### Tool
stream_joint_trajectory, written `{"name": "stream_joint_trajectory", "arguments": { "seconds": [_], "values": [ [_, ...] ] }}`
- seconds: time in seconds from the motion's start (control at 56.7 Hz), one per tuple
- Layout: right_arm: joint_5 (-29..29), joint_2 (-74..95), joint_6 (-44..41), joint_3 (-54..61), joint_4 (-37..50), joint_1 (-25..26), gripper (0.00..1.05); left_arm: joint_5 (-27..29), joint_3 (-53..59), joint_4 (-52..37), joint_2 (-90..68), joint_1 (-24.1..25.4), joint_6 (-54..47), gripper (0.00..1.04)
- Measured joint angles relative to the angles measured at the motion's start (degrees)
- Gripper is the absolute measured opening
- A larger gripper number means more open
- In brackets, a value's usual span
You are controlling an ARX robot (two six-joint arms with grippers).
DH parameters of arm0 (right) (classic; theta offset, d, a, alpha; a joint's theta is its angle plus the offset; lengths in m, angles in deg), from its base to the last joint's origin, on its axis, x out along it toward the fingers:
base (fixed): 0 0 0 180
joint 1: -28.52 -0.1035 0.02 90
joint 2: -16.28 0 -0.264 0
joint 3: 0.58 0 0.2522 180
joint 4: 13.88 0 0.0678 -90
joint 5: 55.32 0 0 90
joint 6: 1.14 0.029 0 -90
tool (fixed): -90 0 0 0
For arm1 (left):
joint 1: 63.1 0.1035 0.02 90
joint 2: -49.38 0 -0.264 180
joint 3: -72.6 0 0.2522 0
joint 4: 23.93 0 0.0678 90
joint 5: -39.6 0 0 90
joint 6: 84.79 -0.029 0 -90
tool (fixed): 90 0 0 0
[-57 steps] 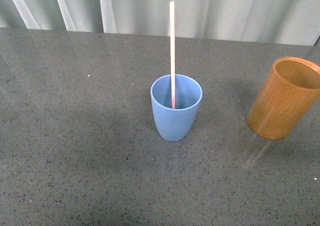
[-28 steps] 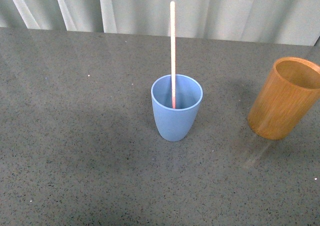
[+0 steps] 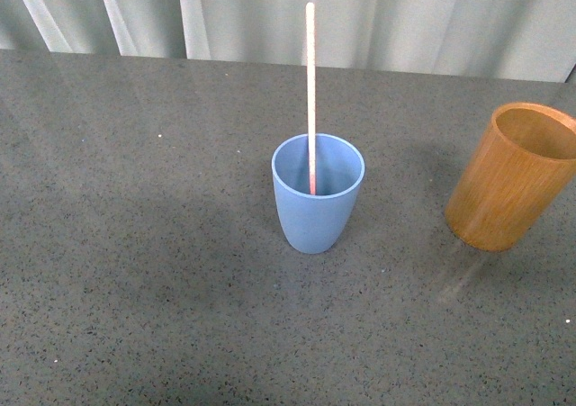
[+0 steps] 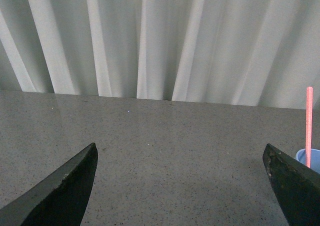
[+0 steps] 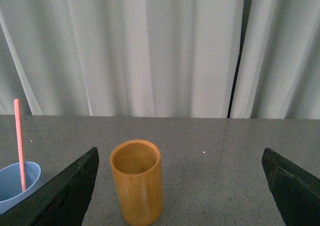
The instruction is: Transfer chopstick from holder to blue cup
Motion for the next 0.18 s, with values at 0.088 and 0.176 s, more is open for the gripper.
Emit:
{"name": "stream_joint_trajectory", "arguments": {
  "seconds": [0.088,0.176],
  "values": [
    [0.0,0.0,0.0,0.0,0.0,0.0,0.95,0.0,0.0,0.0,0.0,0.0,0.0,0.98],
    [0.0,0.0,0.0,0.0,0.0,0.0,0.95,0.0,0.0,0.0,0.0,0.0,0.0,0.98]
  ]
}}
